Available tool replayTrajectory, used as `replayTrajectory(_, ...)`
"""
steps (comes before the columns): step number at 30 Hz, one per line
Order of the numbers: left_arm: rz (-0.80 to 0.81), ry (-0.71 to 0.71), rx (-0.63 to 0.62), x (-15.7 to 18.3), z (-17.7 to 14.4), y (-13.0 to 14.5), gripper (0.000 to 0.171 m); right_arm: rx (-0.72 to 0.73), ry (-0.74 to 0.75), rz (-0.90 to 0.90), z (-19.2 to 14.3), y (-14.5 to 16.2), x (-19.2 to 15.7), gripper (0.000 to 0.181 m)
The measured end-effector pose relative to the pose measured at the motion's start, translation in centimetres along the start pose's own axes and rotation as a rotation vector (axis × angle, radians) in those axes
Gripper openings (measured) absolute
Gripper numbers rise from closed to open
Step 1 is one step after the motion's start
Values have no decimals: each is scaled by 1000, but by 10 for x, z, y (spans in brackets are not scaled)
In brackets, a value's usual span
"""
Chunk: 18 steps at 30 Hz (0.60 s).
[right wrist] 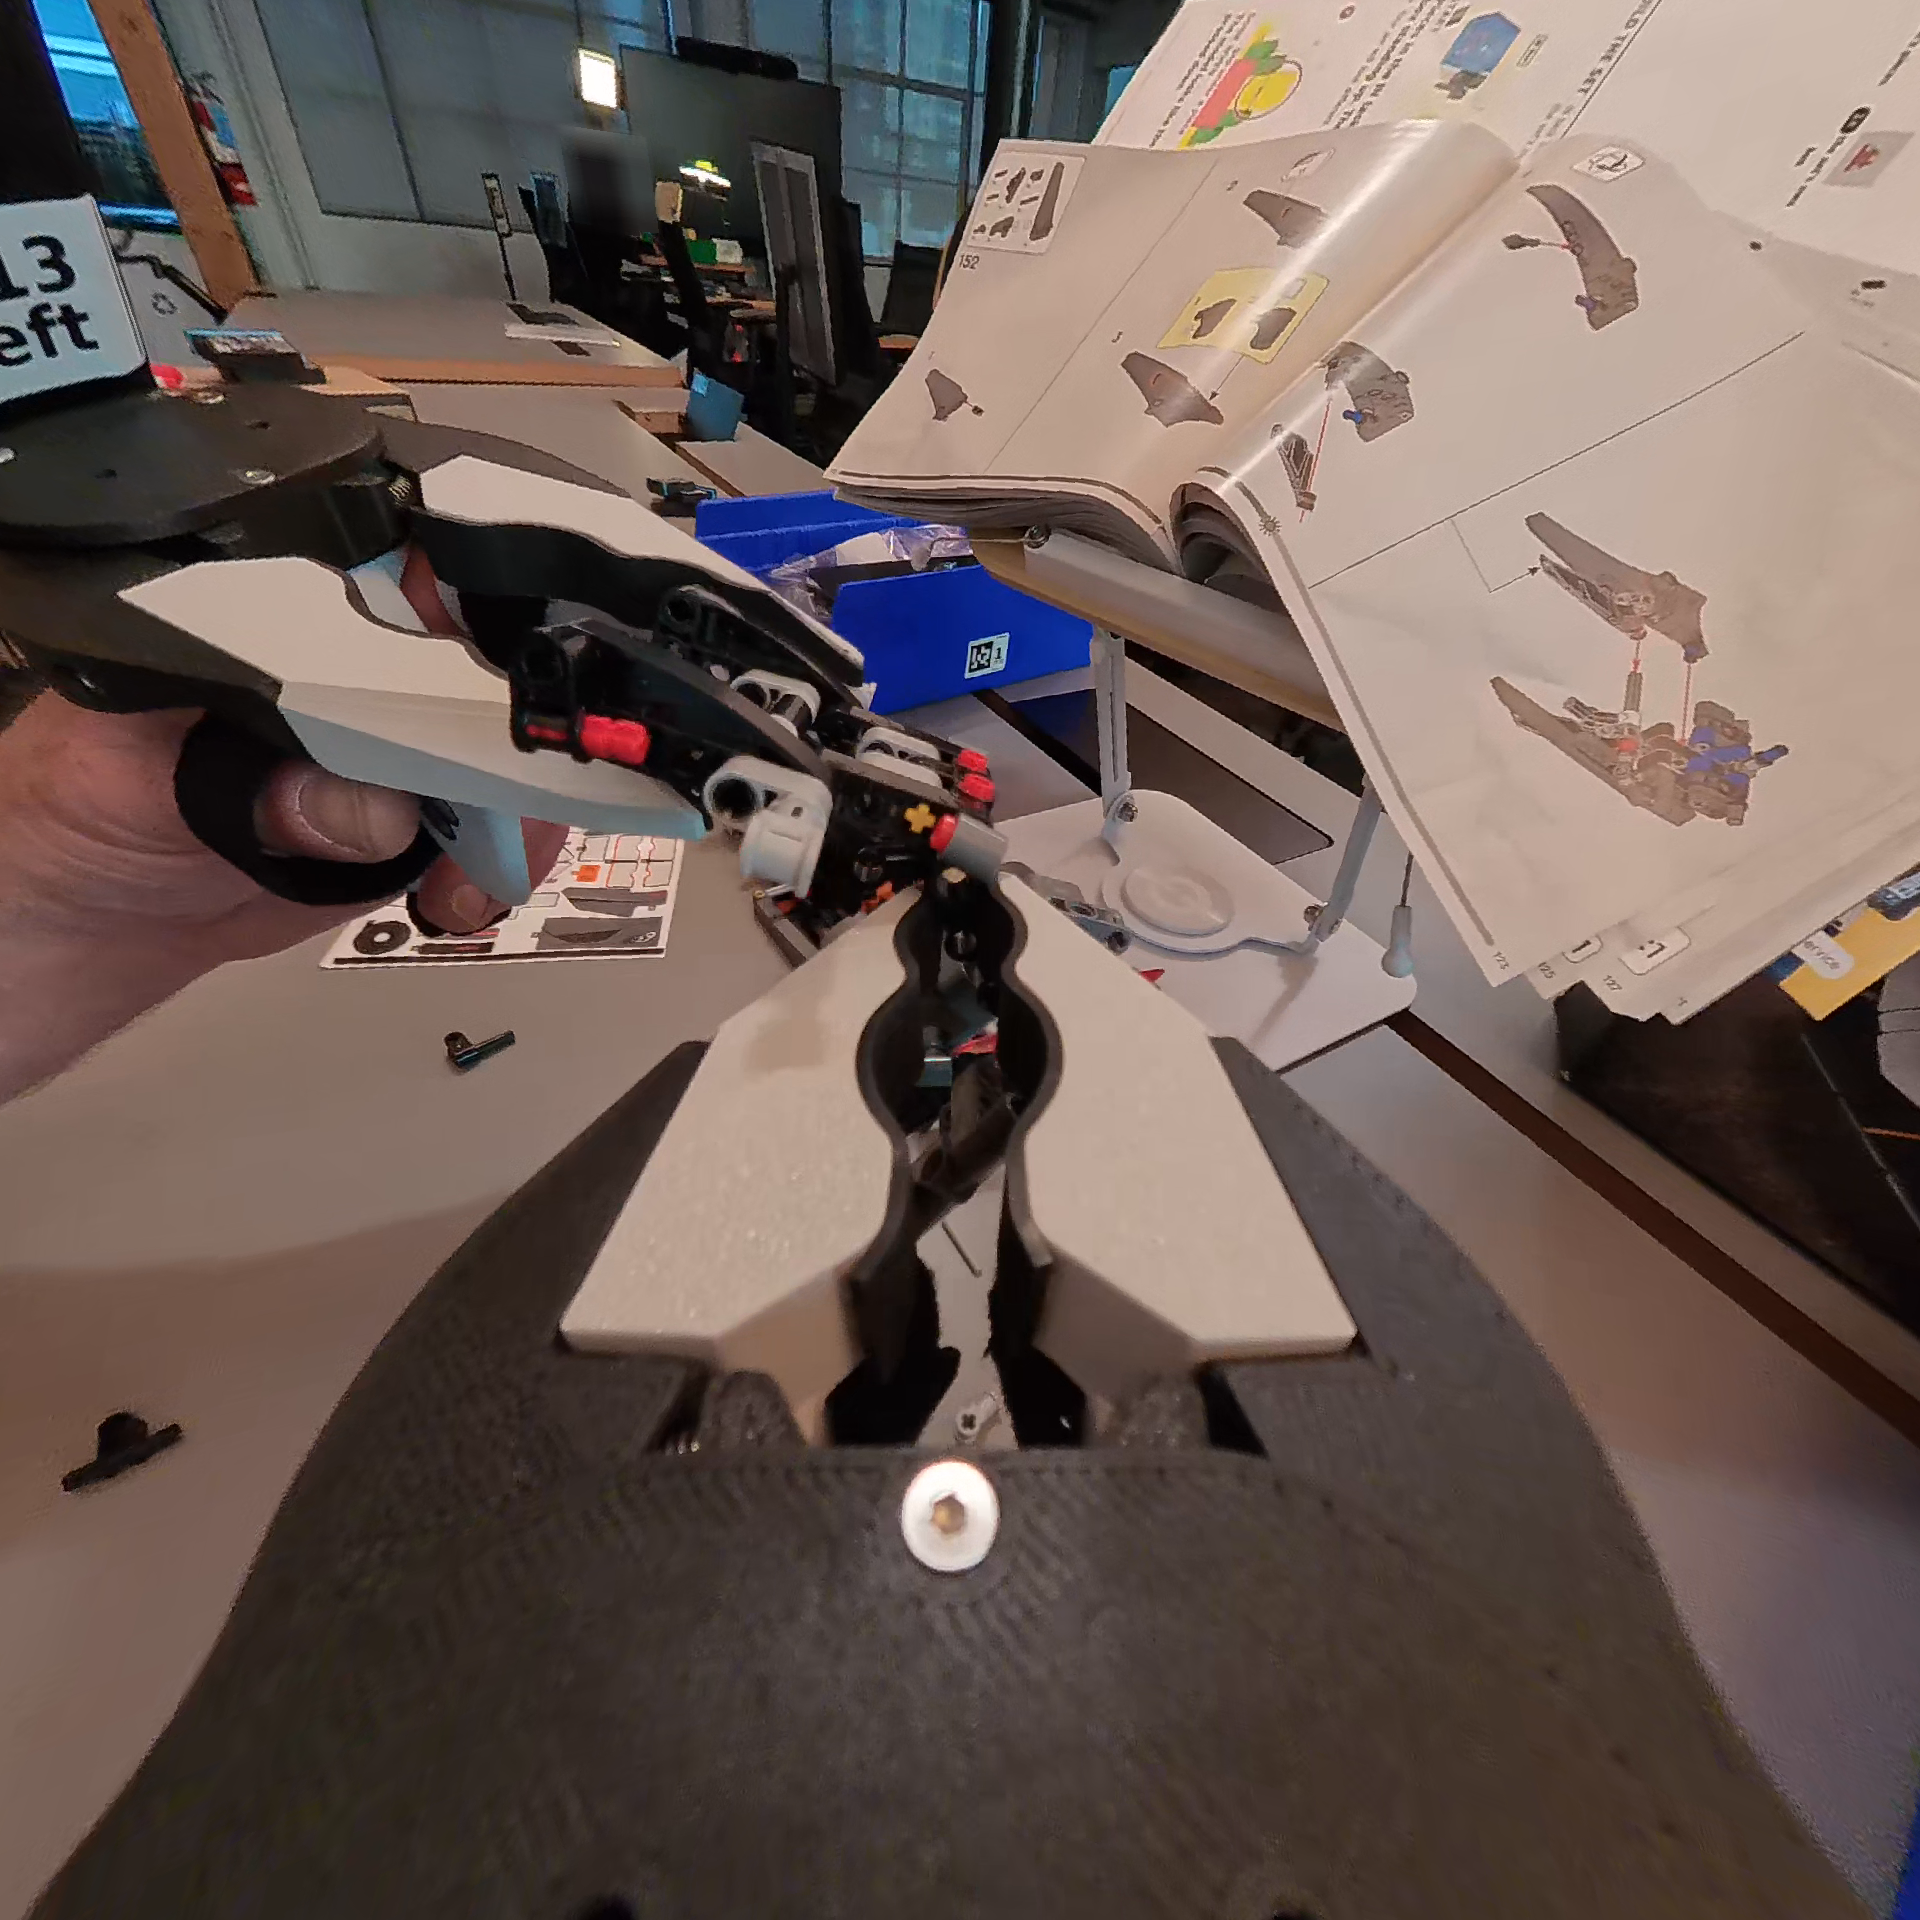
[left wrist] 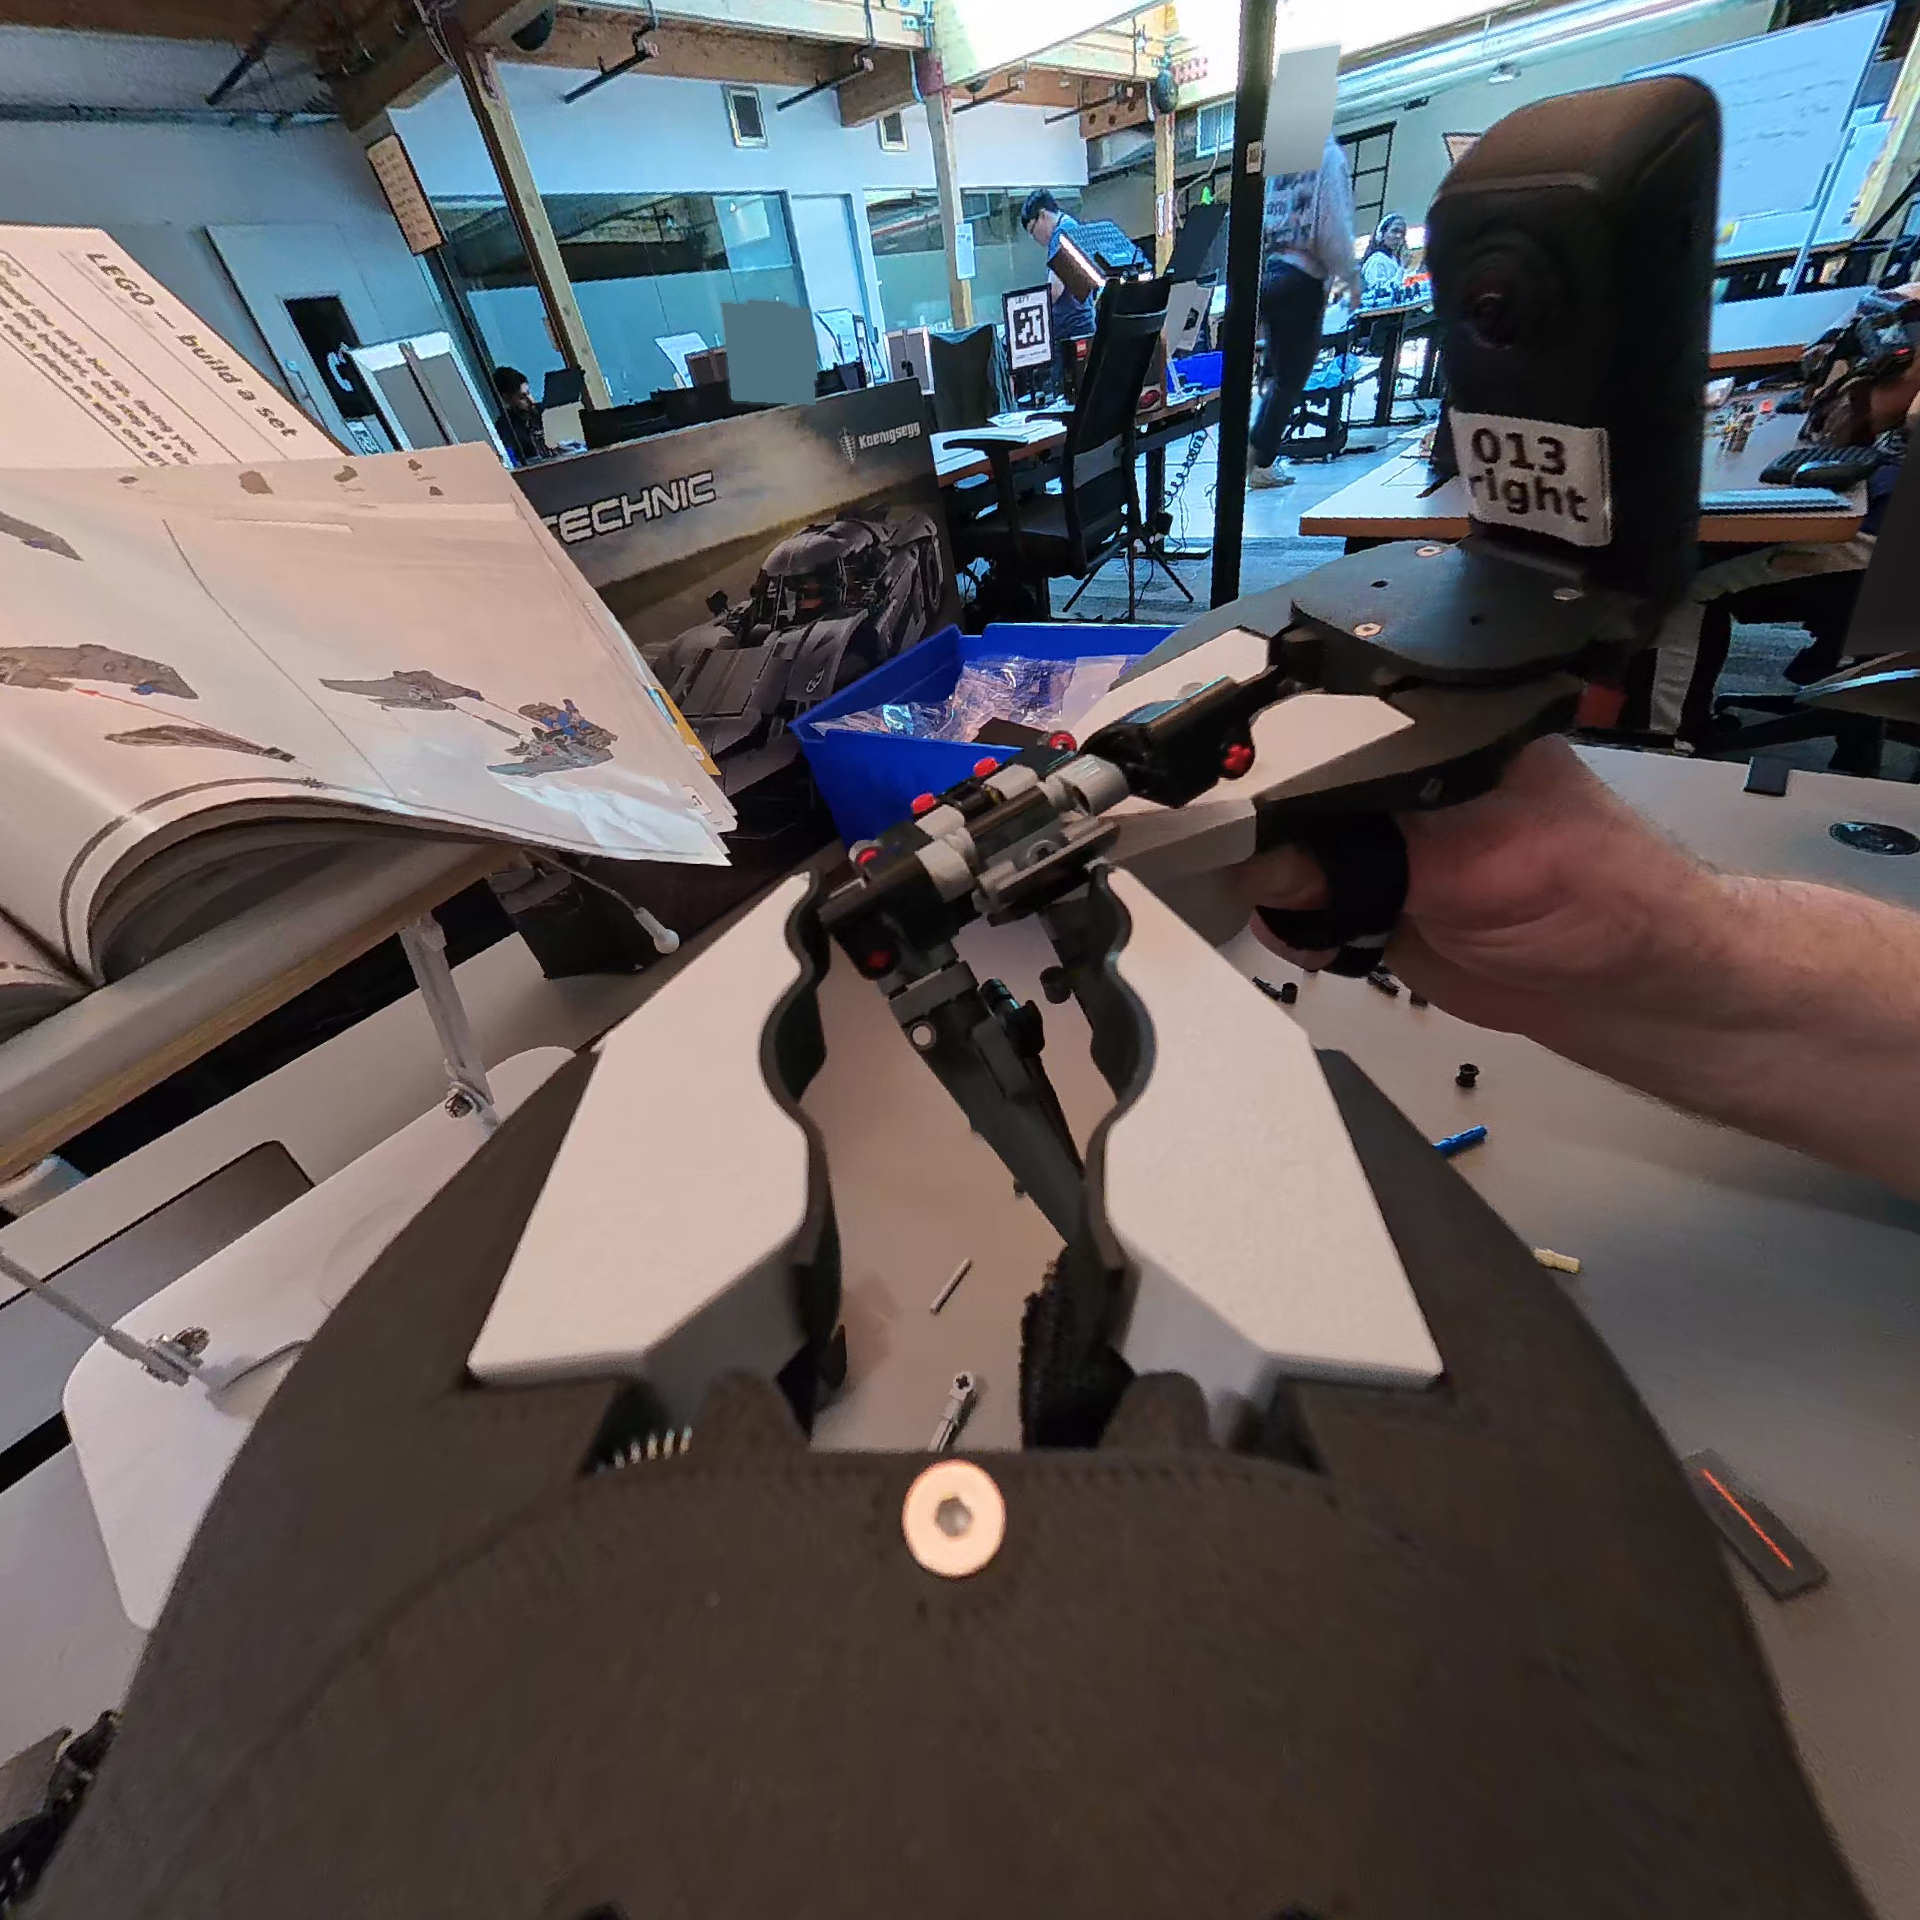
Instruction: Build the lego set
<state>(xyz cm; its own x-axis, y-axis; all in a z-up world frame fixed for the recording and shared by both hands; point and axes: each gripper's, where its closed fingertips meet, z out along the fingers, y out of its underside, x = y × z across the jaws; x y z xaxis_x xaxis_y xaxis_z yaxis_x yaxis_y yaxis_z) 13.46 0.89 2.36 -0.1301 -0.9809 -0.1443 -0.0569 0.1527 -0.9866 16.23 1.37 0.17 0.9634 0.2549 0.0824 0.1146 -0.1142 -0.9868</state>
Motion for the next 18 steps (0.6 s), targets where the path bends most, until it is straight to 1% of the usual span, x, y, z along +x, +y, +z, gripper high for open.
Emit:
replayTrajectory(10,-31,7,-2,-3,-2,5,47,-10,-37,37,4,6,-2,4)
replayTrajectory(18,-132,29,41,-8,-4,12,47,-17,-109,126,9,13,-6,4)
